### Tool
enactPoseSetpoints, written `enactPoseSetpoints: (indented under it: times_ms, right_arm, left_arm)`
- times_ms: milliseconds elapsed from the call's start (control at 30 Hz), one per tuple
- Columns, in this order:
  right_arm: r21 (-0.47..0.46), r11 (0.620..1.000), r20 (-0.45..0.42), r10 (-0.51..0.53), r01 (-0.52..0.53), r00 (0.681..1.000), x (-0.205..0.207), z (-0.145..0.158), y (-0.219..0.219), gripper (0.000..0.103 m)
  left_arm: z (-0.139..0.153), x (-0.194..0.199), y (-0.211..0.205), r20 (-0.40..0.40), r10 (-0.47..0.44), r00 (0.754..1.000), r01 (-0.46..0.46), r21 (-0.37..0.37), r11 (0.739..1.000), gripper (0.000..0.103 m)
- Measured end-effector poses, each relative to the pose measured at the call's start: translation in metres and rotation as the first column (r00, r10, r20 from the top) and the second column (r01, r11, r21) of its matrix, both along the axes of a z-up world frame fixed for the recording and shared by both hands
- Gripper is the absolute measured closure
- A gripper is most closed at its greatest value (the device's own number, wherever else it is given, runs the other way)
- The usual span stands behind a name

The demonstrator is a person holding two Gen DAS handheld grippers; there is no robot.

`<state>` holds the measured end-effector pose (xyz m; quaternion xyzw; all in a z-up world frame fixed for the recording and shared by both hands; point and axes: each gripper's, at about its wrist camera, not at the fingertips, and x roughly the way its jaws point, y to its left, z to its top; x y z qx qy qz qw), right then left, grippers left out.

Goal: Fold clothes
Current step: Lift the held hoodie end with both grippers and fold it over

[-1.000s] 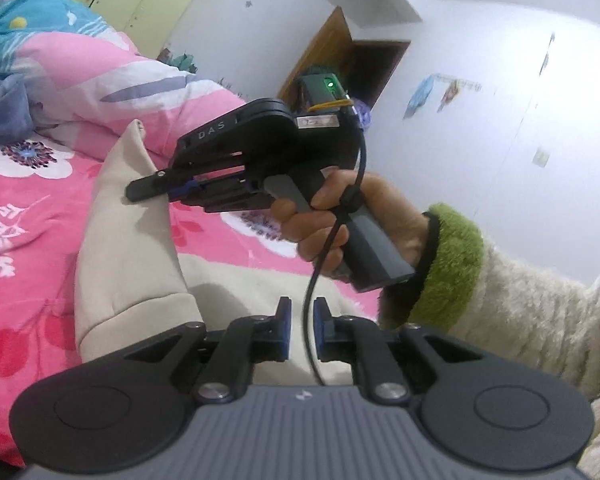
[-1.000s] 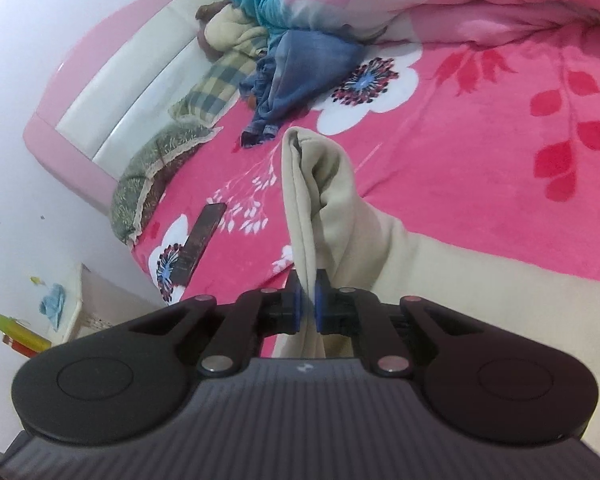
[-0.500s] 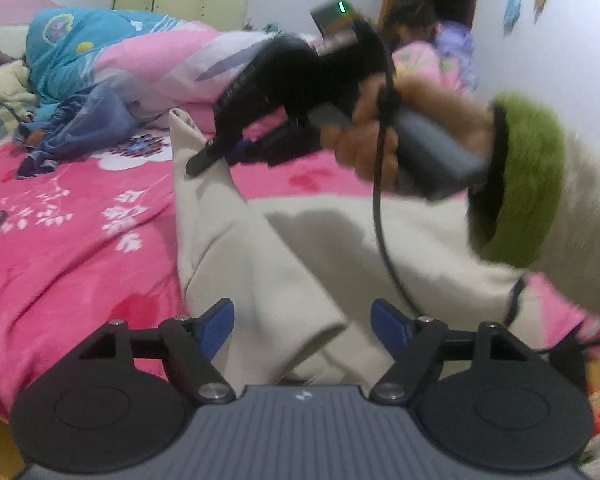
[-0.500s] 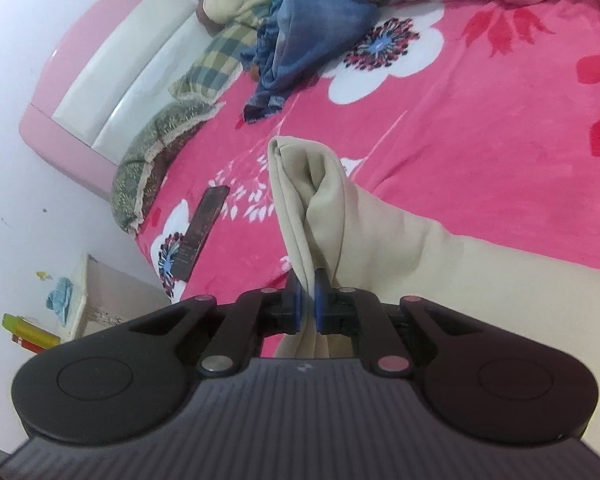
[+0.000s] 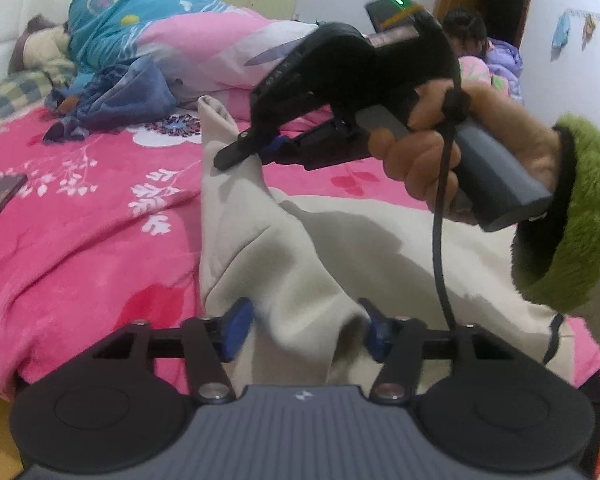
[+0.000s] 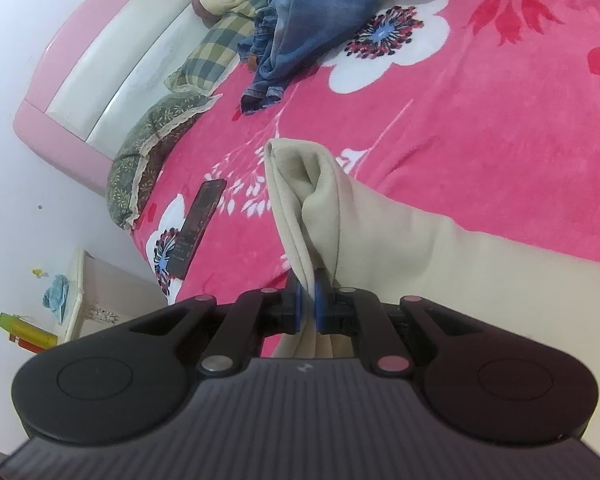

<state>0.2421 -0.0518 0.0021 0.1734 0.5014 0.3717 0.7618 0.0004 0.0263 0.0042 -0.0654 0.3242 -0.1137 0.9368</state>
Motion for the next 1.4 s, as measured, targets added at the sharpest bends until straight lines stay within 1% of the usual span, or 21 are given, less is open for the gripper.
enactPoseSetpoints:
  times_ms: [100,133,167,200,233,333,367,433,500,633,767,900,1100,1267,1400]
  right_arm:
    - [-0.007,1.000,0.004,0.000,0.000,1.000,-0.001,0.002,0.001,0.098]
    - [-0.008,1.000,0.006,0.000,0.000,1.000,-0.001,0.002,0.001,0.098]
    - [-0.010,1.000,0.008,0.001,-0.001,1.000,-0.001,0.002,0.001,0.098]
    - [-0.011,1.000,0.010,0.002,-0.001,1.000,-0.001,0.002,0.000,0.098]
    - [-0.011,1.000,0.013,0.001,-0.001,1.000,-0.001,0.002,0.000,0.098]
    - [-0.005,1.000,0.019,-0.004,0.004,1.000,-0.003,0.004,-0.004,0.098]
    - [-0.001,1.000,0.025,-0.005,0.005,1.000,-0.004,0.005,-0.006,0.098]
    - [0.009,1.000,0.038,-0.009,0.009,0.999,-0.007,0.009,-0.012,0.098]
    - [0.022,1.000,0.045,-0.018,0.018,0.999,-0.010,0.013,-0.021,0.098]
    - [0.066,0.996,0.044,-0.056,0.054,0.997,-0.017,0.019,-0.049,0.098]
    - [0.121,0.987,0.044,-0.107,0.101,0.993,-0.027,0.025,-0.082,0.098]
    - [0.180,0.971,0.051,-0.166,0.154,0.985,-0.040,0.032,-0.120,0.098]
    - [0.249,0.942,0.068,-0.248,0.224,0.966,-0.058,0.040,-0.174,0.098]
    - [0.301,0.907,0.072,-0.330,0.294,0.941,-0.075,0.041,-0.225,0.098]
    - [0.327,0.875,0.066,-0.398,0.357,0.915,-0.093,0.035,-0.265,0.098]
  left_arm:
    - [-0.002,-0.001,-0.007,0.027,0.028,0.999,-0.029,0.036,0.999,0.041]
    - [-0.003,-0.002,-0.007,0.032,0.041,0.999,-0.042,0.032,0.999,0.047]
    - [-0.003,-0.002,-0.005,0.034,0.057,0.998,-0.058,0.025,0.998,0.056]
    - [-0.004,-0.002,-0.003,0.034,0.073,0.997,-0.074,0.017,0.997,0.062]
    - [-0.004,-0.002,0.000,0.032,0.085,0.996,-0.085,0.005,0.996,0.073]
    - [-0.004,-0.001,0.008,0.026,0.080,0.996,-0.079,-0.038,0.996,0.083]
    - [-0.002,-0.002,0.009,0.030,0.069,0.997,-0.068,-0.041,0.997,0.085]
    - [0.002,-0.005,0.010,0.043,0.048,0.998,-0.045,-0.054,0.998,0.086]
    - [0.007,-0.007,0.010,0.052,0.028,0.998,-0.024,-0.081,0.996,0.087]
    - [0.017,-0.010,0.006,0.064,-0.008,0.998,0.016,-0.118,0.993,0.087]
    - [0.029,-0.012,-0.006,0.086,-0.059,0.995,0.070,-0.126,0.990,0.087]
    - [0.044,-0.012,-0.024,0.123,-0.132,0.984,0.147,-0.116,0.982,0.087]
    - [0.060,-0.010,-0.063,0.150,-0.257,0.955,0.274,-0.104,0.956,0.087]
    - [0.067,-0.013,-0.064,0.158,-0.366,0.917,0.381,-0.079,0.921,0.087]
    - [0.064,-0.006,-0.068,0.140,-0.444,0.885,0.457,-0.078,0.886,0.087]
